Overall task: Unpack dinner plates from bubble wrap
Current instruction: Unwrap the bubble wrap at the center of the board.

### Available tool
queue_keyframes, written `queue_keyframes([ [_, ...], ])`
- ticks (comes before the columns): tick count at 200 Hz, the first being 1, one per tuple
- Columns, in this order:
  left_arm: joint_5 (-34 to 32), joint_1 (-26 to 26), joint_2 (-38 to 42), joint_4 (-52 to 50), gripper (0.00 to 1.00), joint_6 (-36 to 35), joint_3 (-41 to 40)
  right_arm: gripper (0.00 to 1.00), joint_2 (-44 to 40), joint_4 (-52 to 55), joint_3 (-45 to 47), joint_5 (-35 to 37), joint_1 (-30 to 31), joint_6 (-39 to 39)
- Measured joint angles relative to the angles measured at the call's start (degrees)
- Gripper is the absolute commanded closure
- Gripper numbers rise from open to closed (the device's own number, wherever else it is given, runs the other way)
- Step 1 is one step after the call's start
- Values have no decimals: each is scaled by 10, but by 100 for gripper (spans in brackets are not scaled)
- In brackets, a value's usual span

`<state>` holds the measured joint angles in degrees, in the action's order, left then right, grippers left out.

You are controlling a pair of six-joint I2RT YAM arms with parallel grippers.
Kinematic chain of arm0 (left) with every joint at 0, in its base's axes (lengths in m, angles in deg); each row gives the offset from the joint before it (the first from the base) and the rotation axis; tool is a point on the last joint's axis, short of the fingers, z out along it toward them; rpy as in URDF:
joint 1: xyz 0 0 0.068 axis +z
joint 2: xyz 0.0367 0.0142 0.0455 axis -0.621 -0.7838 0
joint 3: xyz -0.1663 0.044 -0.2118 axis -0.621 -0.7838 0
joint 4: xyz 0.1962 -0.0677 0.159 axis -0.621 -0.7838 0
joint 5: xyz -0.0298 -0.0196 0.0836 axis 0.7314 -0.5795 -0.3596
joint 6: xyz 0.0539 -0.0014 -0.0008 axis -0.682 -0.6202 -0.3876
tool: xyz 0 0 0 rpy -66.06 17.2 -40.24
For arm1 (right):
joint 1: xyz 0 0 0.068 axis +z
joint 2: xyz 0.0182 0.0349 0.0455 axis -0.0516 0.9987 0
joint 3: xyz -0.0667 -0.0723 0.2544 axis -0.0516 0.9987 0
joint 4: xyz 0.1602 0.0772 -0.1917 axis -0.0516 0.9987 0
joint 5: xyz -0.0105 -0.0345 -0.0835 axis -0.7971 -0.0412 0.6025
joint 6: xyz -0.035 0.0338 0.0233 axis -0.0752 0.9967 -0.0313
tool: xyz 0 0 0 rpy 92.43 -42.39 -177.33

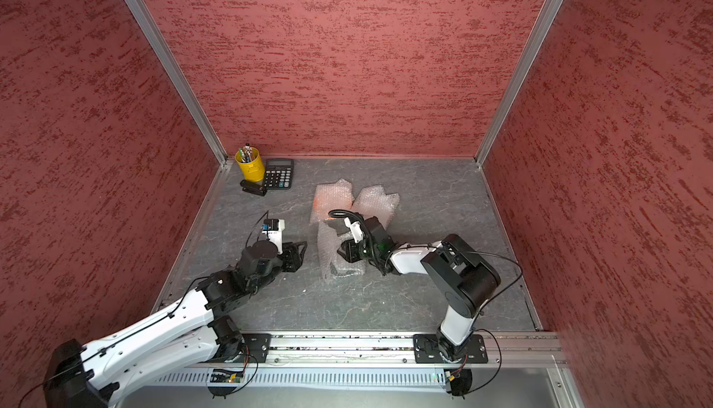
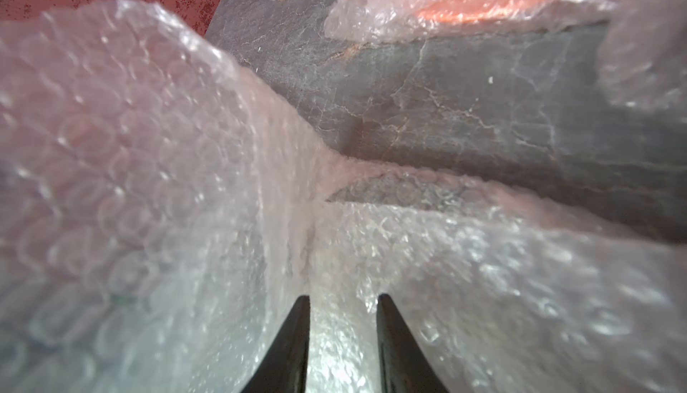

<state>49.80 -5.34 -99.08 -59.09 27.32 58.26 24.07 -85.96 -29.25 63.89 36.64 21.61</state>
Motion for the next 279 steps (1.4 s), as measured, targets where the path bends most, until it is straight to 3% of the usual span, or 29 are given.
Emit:
queue_keyframes([
  [53,134,84,-30,-26,45,-27,68,63,4,-1,-3,-4,10,0],
  [99,203,104,-69,-38,45,-31,79,59,5,-3,-26,-11,22,0],
  [186,234,120,-96,-66,47,-46,126,59,40,-4,-64,-21,46,-4],
  [221,253,130,-129,-74,56,-54,133,60,43,-5,-65,-22,54,-4],
  [279,276,146,-202,-87,60,-55,136,60,45,-7,-66,-23,55,-4],
])
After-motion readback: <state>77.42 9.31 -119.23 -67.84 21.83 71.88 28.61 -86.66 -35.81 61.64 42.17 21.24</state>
